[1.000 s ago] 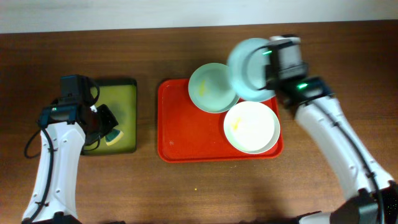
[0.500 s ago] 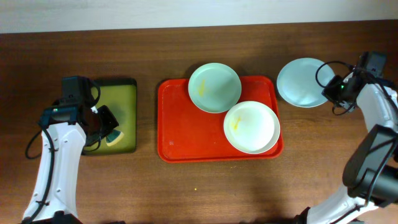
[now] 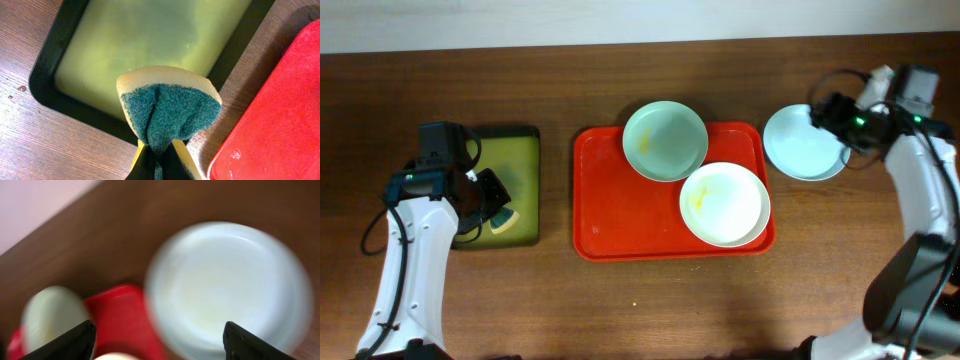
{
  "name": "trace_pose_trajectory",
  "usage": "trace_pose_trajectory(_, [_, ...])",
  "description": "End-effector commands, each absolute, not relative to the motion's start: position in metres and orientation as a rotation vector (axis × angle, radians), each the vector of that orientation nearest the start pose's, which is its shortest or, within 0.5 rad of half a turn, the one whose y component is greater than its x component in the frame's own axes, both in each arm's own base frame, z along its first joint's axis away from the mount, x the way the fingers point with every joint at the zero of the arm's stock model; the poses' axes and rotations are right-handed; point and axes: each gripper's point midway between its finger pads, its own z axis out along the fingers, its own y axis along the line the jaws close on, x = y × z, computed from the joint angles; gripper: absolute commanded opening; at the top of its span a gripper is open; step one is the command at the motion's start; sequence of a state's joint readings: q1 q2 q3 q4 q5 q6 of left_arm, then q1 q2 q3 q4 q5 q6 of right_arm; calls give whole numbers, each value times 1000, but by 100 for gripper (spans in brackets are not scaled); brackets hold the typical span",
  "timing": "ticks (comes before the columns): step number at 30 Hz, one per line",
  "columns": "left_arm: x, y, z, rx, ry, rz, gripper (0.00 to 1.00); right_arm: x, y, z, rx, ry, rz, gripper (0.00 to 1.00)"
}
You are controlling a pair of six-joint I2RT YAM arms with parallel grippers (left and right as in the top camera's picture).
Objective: Clean dirty plates on tray and stack at the side
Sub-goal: 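Move the right gripper to the mint green plate rim and grip it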
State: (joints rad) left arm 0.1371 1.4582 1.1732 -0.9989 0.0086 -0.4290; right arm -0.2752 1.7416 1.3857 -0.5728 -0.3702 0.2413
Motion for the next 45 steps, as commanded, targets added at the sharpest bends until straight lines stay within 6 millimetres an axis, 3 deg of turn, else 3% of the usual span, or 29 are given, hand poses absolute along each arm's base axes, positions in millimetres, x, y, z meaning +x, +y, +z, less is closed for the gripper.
trace_pose_trajectory(1, [308,40,131,-772,2742,-75,0,460,25,165,101,2452,530,82])
trace_pose_trajectory(5, [308,40,131,-772,2742,-75,0,460,77,125,-27,2564,352,71])
trace_pose_trajectory(10, [307,40,130,-772,2744,-76,0,464,108,76,-74,2635,223,62])
trace_pose_trajectory(13, [306,40,128,-774,2750,-74,0,471,114,49,-86,2653,224,55])
trace_pose_trajectory(20, [307,40,128,-773,2746,-75,0,478,117,18,-89,2670,231,48])
trace_pose_trajectory(21, [307,40,128,-772,2745,-75,0,478,118,16,-91,2674,235,45])
trace_pose_trajectory(25, [308,40,128,-772,2742,-76,0,479,124,13,-96,2671,283,18])
trace_pose_trajectory(28, [308,40,128,-771,2740,-76,0,477,144,18,-133,2653,436,13])
trace_pose_trajectory(29, [308,41,128,-771,2740,-76,0,475,148,19,-145,2654,462,5])
trace_pose_trajectory(31, [308,40,128,-771,2740,-76,0,473,155,19,-162,2655,477,4])
trace_pose_trajectory(34, [308,40,128,-771,2739,-76,0,461,188,25,-248,2646,629,4])
trace_pose_trajectory(37, [309,40,128,-769,2738,-84,0,436,230,32,-363,2646,827,4])
trace_pose_trajectory(39, [309,36,128,-764,2742,-118,0,423,243,30,-402,2675,848,4])
trace_pose_trajectory(42, [311,30,128,-709,2752,-131,0,402,245,17,-425,2773,759,4])
trace_pose_trajectory(45, [318,9,130,-587,2761,-164,0,387,226,0,-416,2884,521,4])
